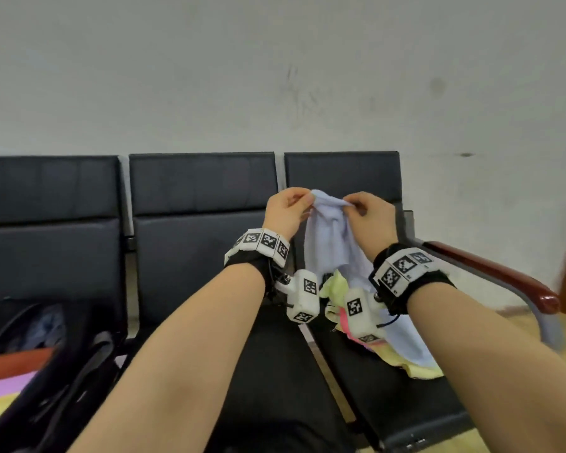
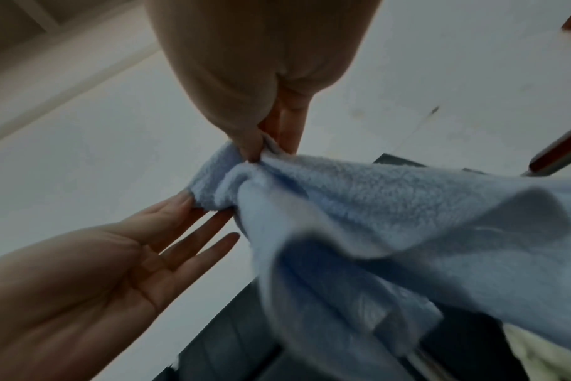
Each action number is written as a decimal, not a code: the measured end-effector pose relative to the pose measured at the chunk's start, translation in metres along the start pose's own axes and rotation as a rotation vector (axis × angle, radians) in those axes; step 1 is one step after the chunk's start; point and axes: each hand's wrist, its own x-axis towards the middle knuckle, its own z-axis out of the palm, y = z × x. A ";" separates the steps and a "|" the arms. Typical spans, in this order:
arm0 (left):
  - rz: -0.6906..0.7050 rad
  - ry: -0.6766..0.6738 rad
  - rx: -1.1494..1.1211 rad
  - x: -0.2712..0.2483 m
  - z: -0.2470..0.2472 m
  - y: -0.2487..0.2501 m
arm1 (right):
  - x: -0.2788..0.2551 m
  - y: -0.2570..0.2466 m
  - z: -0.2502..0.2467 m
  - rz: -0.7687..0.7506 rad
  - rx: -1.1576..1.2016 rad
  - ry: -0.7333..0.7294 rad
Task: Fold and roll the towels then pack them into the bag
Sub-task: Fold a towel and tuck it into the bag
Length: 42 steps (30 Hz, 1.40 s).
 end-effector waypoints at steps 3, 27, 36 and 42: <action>-0.033 0.045 0.015 -0.026 -0.051 0.008 | -0.021 -0.028 0.033 -0.004 0.039 -0.089; -0.374 0.259 0.269 -0.187 -0.248 -0.160 | -0.225 -0.002 0.231 0.294 0.133 -0.629; -0.498 0.226 0.239 -0.181 -0.236 -0.189 | -0.220 0.037 0.246 0.381 0.260 -0.579; -0.739 -0.365 0.809 -0.191 -0.239 -0.226 | -0.225 0.062 0.243 0.447 0.181 -0.528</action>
